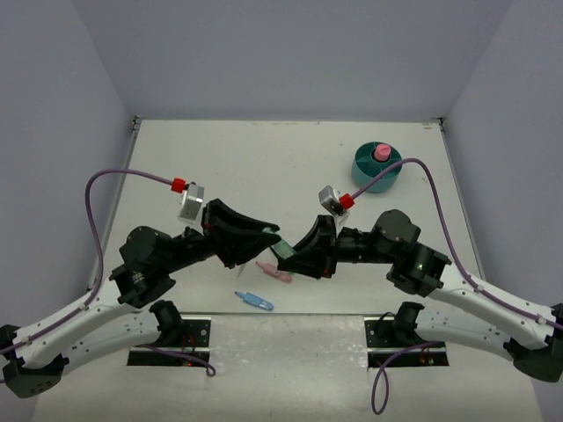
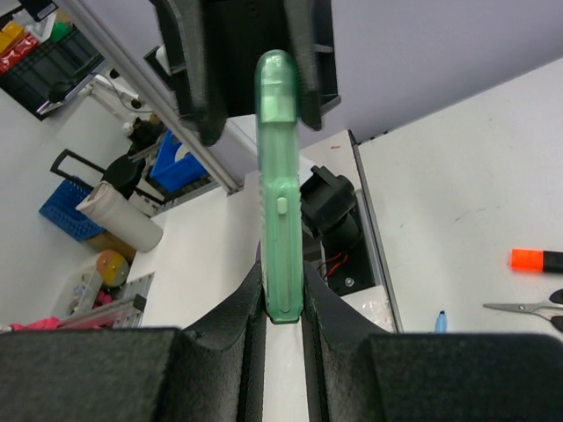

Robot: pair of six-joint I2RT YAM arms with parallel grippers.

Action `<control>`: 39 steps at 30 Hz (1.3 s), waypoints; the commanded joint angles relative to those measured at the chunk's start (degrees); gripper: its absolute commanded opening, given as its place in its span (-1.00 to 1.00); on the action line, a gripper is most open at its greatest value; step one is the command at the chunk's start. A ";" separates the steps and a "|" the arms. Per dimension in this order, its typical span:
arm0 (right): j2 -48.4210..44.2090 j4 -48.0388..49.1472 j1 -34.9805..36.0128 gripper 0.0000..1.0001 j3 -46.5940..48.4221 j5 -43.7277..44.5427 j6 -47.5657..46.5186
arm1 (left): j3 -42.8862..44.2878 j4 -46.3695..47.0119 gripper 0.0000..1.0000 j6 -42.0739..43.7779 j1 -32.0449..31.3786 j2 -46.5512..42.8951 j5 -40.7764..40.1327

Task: Sort the stationery into containers
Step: Close the pen cap on the pen.

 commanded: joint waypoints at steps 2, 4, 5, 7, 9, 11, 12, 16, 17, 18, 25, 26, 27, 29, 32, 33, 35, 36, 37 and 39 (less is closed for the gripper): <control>-0.77 2.64 0.04 -1.00 0.60 -3.28 -1.27 | -0.03 5.28 -0.70 0.32 -0.02 1.41 4.91; -0.95 2.64 0.11 -1.00 0.94 -3.37 -1.44 | -0.37 5.35 -0.93 -0.03 -0.02 2.30 5.42; -0.96 2.64 0.03 -1.00 1.20 -3.45 -1.45 | -0.63 5.52 -1.00 -0.12 -0.10 2.65 5.68; -1.13 2.64 0.03 -1.00 2.28 -3.81 -1.71 | -1.36 6.86 -1.00 -1.10 -0.02 3.55 6.51; -0.96 2.39 0.12 -1.00 4.26 -3.64 -2.06 | -2.82 7.89 -1.00 -2.31 -0.02 4.33 7.54; -0.70 0.82 0.03 -1.00 6.28 -2.68 -3.01 | -4.74 8.42 -1.00 -3.19 -0.02 4.78 7.89; -0.61 0.37 0.03 -1.00 8.38 -1.98 -3.37 | -5.55 8.95 -1.00 -4.15 -0.02 4.96 7.90; -0.25 0.01 0.07 -1.00 12.46 1.82 -4.34 | -10.14 12.23 -1.00 -6.54 -0.02 5.43 8.20; 0.24 0.13 0.12 -1.00 13.63 2.96 -4.23 | -11.25 13.24 -1.00 -7.19 -0.05 5.66 8.55; 0.69 0.41 0.12 -1.00 14.41 3.59 -3.96 | -11.86 14.07 -1.00 -7.50 -0.14 5.96 9.22; 8.32 -1.05 -0.42 -1.00 25.24 4.67 -3.03 | -13.95 16.99 -1.00 -6.92 -5.26 10.86 8.72; 8.79 -1.31 -0.56 -1.00 26.11 4.54 -3.03 | -14.00 17.29 -1.00 -6.90 -5.73 10.94 8.52; 9.64 -2.00 -0.69 -1.00 26.82 4.17 -2.82 | -14.16 17.55 -1.00 -6.85 -6.32 10.73 7.88; 10.46 -2.54 -0.76 -1.00 26.17 3.24 -2.89 | -14.18 16.60 -1.00 -6.16 -6.70 9.69 6.68; 10.34 -2.46 -0.76 -1.00 20.99 0.46 -2.97 | -12.47 11.76 -1.00 -3.75 -6.61 6.98 3.48; 10.50 -2.22 -0.76 -1.00 19.26 -1.35 -2.82 | -11.23 9.99 -1.00 -2.66 -6.61 6.66 2.79; 10.90 -1.61 -0.76 -1.00 16.78 -4.56 -2.06 | -9.09 7.39 -1.00 -0.93 -6.61 6.63 2.09; 11.07 -1.13 -0.76 -1.00 16.35 -5.81 -1.35 | -8.66 7.08 -1.00 -0.65 -6.61 6.79 2.02; 12.04 0.04 -0.76 -1.00 13.81 -7.83 -0.18 | -6.12 5.29 -1.00 1.00 -6.61 7.76 2.12; 12.49 0.27 -0.67 -1.00 12.08 -9.36 0.31 | -4.47 4.45 -1.00 2.01 -6.61 8.32 2.53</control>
